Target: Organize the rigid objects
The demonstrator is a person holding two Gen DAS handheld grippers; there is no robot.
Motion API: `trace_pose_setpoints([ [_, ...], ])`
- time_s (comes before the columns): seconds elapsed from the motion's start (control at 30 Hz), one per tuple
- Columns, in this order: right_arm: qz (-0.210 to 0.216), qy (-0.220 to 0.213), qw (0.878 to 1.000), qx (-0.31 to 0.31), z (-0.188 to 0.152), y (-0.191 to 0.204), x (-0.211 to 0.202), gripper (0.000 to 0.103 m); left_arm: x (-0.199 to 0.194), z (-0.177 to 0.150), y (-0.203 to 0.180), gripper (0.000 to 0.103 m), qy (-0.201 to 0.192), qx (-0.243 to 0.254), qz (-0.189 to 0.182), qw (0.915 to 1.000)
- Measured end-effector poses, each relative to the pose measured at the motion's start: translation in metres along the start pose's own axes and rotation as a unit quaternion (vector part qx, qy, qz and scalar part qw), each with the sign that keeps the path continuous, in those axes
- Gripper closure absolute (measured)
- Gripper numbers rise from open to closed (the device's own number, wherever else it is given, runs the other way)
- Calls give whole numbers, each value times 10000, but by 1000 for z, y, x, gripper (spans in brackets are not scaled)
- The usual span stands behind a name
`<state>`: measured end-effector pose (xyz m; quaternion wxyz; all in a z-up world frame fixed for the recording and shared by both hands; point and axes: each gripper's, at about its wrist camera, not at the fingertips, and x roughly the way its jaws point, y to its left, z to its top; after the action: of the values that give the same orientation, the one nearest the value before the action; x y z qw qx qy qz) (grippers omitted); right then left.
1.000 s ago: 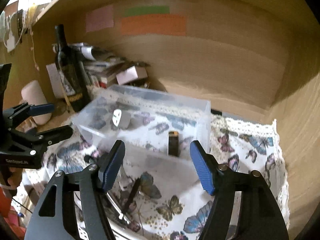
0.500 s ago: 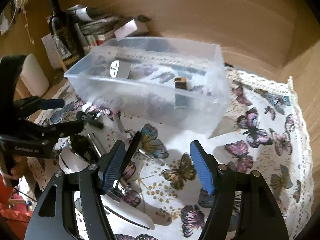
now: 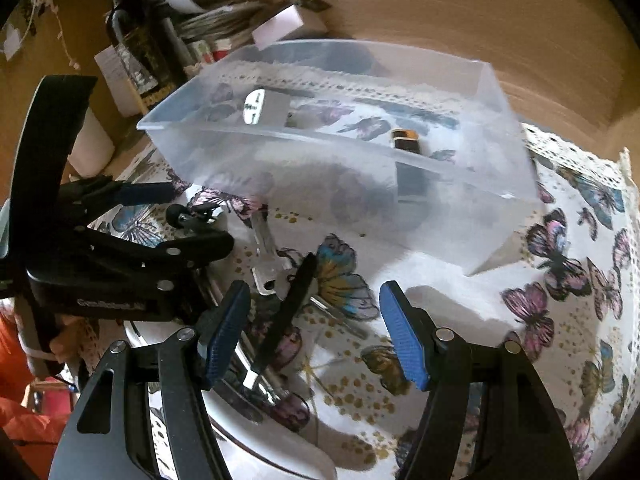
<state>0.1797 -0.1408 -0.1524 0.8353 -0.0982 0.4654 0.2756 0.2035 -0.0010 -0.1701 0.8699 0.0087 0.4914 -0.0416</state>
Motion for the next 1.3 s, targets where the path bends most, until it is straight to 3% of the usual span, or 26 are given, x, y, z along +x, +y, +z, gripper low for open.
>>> trace_pose_setpoints([
  [0.23, -58, 228, 9993, -288, 7, 13, 19, 46, -8, -7, -1, 42, -157, 167, -22, 9997],
  [0.4, -199, 208, 9983, -500, 10, 20, 23, 51, -11, -11, 5, 42, -223, 90, -110, 9996],
  [0.63, -247, 122, 9979, -584, 14, 22, 27, 78, -17, -17, 12, 42, -273, 12, -263, 9993],
  [0.8, -157, 93, 9987, -466, 15, 18, 26, 80, -20, -20, 13, 42, -312, 8, -290, 9991],
  [0.93, -103, -62, 9987, -496, 13, 21, 16, 91, -20, -20, 13, 42, -331, -55, -311, 9990],
  [1.3, -55, 58, 10000, 0, 3, -6, 5, 90, -27, -27, 19, 42, -371, -106, -330, 9987],
])
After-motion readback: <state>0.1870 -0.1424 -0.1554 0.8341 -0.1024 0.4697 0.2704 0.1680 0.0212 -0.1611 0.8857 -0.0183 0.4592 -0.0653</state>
